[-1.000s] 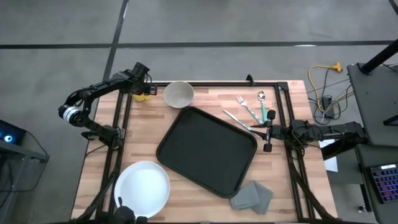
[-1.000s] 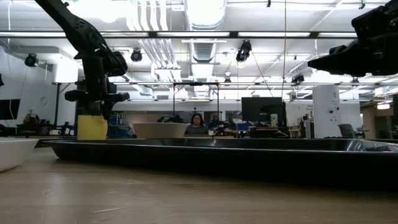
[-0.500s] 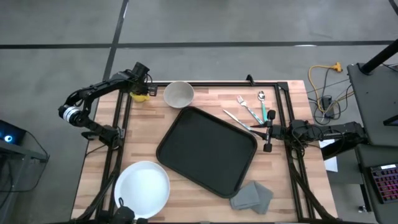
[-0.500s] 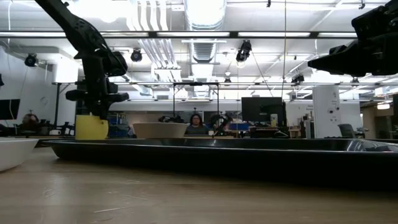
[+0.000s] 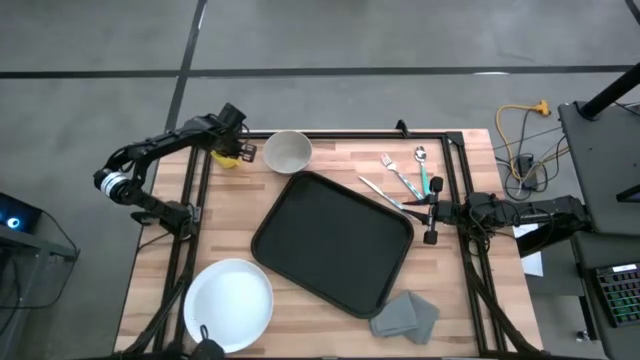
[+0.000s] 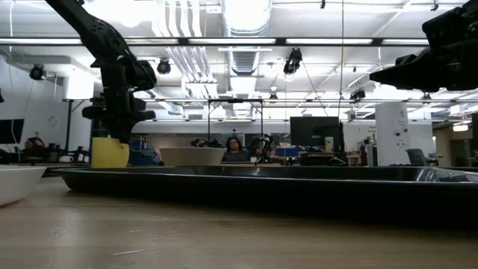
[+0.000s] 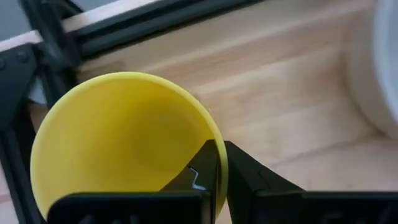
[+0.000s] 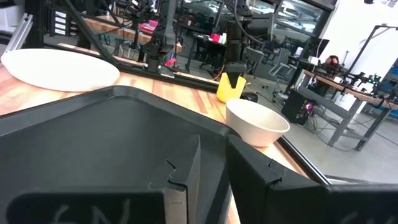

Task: Set up tray
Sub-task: Put the yellow mug on the top left of the black serving tray

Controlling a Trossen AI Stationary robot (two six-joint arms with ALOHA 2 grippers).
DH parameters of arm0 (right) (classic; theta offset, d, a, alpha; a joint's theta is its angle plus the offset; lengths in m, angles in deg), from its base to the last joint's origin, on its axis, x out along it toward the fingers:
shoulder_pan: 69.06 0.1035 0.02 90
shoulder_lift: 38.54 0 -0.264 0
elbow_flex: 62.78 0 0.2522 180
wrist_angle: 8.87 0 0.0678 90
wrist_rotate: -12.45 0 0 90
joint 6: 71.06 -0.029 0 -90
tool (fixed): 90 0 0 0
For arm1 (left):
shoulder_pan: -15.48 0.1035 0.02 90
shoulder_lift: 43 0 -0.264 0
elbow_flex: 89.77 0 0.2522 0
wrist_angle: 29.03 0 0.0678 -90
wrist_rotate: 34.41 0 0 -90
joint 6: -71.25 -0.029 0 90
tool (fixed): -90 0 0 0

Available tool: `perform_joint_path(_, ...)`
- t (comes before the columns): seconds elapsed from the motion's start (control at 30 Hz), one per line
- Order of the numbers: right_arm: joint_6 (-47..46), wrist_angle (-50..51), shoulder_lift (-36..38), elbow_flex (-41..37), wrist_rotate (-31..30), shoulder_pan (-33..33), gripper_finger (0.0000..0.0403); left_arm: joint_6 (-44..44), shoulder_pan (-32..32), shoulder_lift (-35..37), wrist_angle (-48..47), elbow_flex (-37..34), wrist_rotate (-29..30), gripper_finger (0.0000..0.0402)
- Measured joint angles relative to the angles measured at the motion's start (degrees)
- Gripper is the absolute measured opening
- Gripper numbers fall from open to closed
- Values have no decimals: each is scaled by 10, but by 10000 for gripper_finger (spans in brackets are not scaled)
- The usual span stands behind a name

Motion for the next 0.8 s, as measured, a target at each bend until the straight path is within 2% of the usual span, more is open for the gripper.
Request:
perform_joint_path(0.37,-2,0,0,0,0,0,68,0,-112,0,-106,117,4,1)
perform_joint_path(0.8,-2,0,0,0,0,0,68,2,-297,-46,-189,251,4,0)
